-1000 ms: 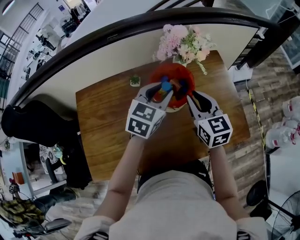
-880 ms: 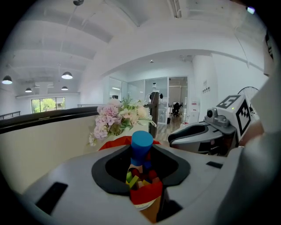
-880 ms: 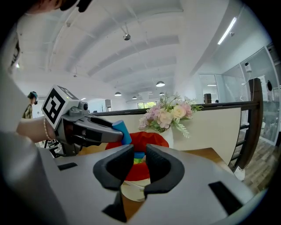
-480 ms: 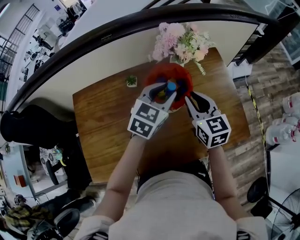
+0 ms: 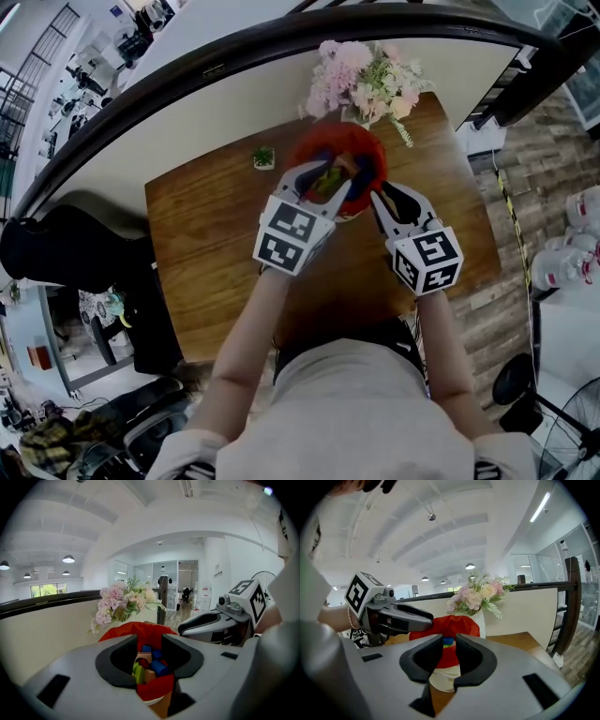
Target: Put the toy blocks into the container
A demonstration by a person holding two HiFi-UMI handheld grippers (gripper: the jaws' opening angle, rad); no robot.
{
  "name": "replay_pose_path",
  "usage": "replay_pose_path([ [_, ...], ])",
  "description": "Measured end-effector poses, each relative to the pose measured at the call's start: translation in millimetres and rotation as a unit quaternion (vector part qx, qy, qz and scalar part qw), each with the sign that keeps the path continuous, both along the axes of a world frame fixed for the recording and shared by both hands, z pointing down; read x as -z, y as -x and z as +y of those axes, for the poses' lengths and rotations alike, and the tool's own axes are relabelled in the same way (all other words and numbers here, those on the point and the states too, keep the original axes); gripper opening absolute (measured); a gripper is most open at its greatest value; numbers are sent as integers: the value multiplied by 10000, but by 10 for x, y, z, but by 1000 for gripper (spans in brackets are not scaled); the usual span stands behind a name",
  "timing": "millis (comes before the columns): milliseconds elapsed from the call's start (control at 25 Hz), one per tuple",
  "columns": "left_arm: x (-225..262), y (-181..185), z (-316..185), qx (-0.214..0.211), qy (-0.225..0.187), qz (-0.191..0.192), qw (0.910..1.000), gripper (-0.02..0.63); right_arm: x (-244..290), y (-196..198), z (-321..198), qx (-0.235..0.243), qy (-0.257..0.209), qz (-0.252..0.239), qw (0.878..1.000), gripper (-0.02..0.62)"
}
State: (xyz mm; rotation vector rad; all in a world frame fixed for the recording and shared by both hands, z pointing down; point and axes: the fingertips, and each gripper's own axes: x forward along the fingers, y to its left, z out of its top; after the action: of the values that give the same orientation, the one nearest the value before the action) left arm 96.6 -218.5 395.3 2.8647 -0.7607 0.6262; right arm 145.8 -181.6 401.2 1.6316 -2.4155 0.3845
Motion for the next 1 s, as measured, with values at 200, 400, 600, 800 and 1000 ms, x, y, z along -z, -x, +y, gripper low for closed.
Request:
replay_pose_path([
  [200, 23, 39, 50, 39, -15, 23, 10000, 160, 39, 55, 36, 69, -55, -4, 10000, 78],
  [400, 110, 123, 115, 106, -80, 101, 9999, 160, 126, 147, 71, 209, -164, -2, 9996, 78],
  [600, 174, 228, 228, 130, -149, 119, 9997, 160, 242, 275, 105, 353, -342, 14, 9988, 77],
  [800, 283, 370, 309, 262, -215, 322, 9989, 160, 363, 474, 148, 579, -488, 16, 9971, 77],
  [1000, 277, 507, 465, 367, -145, 370, 9985, 160, 398, 633, 225, 762, -522, 29, 9957, 77],
])
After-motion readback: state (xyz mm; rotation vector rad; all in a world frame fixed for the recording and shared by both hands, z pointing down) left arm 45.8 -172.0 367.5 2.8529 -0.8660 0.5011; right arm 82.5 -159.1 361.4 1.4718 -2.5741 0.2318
